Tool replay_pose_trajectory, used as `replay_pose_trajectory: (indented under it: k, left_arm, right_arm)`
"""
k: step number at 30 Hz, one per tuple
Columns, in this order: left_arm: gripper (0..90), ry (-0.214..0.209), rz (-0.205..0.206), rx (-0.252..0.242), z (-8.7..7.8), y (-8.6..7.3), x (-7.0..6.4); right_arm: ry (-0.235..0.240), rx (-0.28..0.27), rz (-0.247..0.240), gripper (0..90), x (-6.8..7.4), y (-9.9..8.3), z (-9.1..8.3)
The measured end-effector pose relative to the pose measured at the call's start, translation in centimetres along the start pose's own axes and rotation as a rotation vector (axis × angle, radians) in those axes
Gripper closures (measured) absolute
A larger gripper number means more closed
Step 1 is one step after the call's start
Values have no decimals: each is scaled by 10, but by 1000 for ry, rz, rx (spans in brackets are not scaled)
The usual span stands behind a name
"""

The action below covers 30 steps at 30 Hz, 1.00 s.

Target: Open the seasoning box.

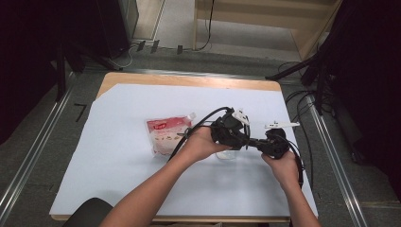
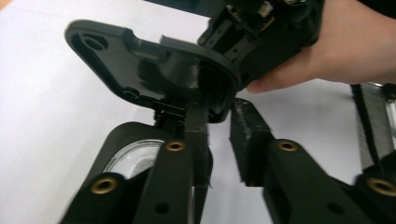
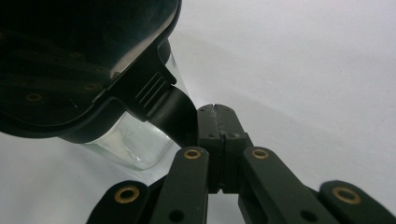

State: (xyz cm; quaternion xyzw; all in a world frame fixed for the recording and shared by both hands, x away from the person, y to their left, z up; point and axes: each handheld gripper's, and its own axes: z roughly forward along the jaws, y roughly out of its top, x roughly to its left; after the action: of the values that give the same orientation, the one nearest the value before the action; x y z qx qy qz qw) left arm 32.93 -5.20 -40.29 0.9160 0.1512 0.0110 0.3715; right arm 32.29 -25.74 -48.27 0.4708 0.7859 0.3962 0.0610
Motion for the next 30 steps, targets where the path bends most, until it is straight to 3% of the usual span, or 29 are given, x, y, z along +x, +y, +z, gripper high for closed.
replay_pose_trajectory:
  k: [8, 18, 25, 30]
  left_arm:
    - [830, -14, 52, 22, 3, 3, -4]
    - [784, -33, 31, 20, 7, 3, -3]
    - [749, -39, -6, -1, -10, -3, -2]
    - [667, -53, -15, 2, -25, -8, -6]
  right_arm:
    - [4, 7, 3, 900, 0, -1, 0]
    - [6, 8, 3, 900, 0, -2, 1]
    - [-13, 13, -4, 900, 0, -2, 3]
    - [-7, 13, 5, 900, 0, -3, -1]
